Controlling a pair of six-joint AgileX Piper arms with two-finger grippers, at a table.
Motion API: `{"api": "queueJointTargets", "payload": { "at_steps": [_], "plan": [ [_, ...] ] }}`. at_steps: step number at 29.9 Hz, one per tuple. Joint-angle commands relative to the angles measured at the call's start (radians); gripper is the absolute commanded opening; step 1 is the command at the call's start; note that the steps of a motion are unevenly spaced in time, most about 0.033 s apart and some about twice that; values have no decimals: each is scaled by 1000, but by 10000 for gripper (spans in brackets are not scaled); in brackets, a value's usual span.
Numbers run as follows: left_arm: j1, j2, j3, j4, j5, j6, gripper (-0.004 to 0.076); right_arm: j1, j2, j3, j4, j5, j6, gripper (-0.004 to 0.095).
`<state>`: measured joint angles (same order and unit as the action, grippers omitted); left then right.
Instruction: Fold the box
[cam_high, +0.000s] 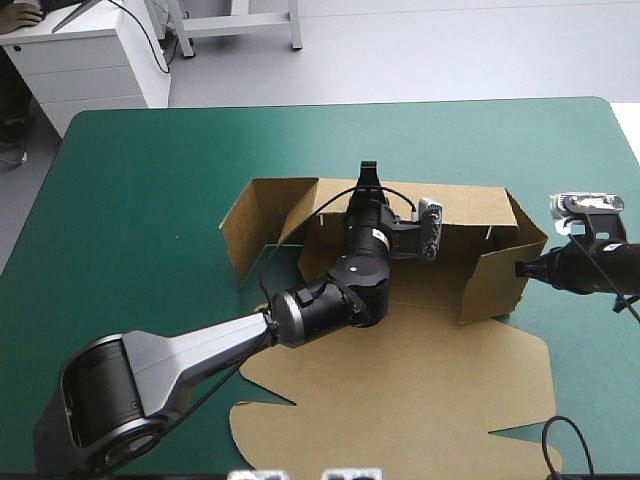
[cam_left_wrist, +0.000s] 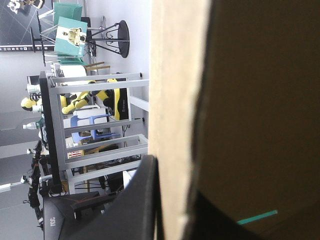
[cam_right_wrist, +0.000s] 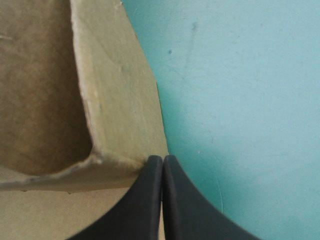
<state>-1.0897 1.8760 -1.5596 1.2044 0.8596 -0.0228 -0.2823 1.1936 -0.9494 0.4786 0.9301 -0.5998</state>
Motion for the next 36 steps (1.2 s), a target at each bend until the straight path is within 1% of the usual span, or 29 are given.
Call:
{"api": "queueJointTargets", "payload": {
  "at_steps": [1,5,11,16,20,22,24,28,30,31,33,35,36],
  "plan": [
    [-10,-39,-8,-51,-35,-25,-8,-7,-47,-23,28,8,-35,29],
    [-10,-39,-8,-51,-35,-25,-8,-3,-86,-23,30,32,-34,127],
    [-10,-39,-8,-51,-35,-25,-8,53,-110,-23,37,76,0,275],
    [-10,-39,-8,-51,-35,-25,-8,102,-111,-23,24,76,102,337],
    [-10,-39,-8,-57,-27,-25,-8,113,-111,-23,22,74,163,372],
    [-10,-39,-8,-57,-27,-25,-8,113,-111,-23,22,59,174,385],
    [-10,-39,-8,-57,-27,-17,-8,113,-111,-23,22,39,220,393],
    [-10,-39,-8,-60,-28,-10,-8,113,-111,-23,-3,-33,329,392],
    [-10,-39,-8,-60,-28,-10,-8,113,-111,-23,-47,-64,361,384],
    [-10,-39,-8,-60,-28,-10,-8,113,-111,-23,-82,-72,376,360],
    [-10,-39,-8,-60,-28,-10,-8,113,-111,-23,-165,-70,384,261],
    [-10,-39,-8,-60,-28,-10,-8,113,-111,-23,-231,-65,392,117],
    [-10,-39,-8,-60,-28,-10,-8,113,-111,-23,-246,-65,392,54]
  ]
}}
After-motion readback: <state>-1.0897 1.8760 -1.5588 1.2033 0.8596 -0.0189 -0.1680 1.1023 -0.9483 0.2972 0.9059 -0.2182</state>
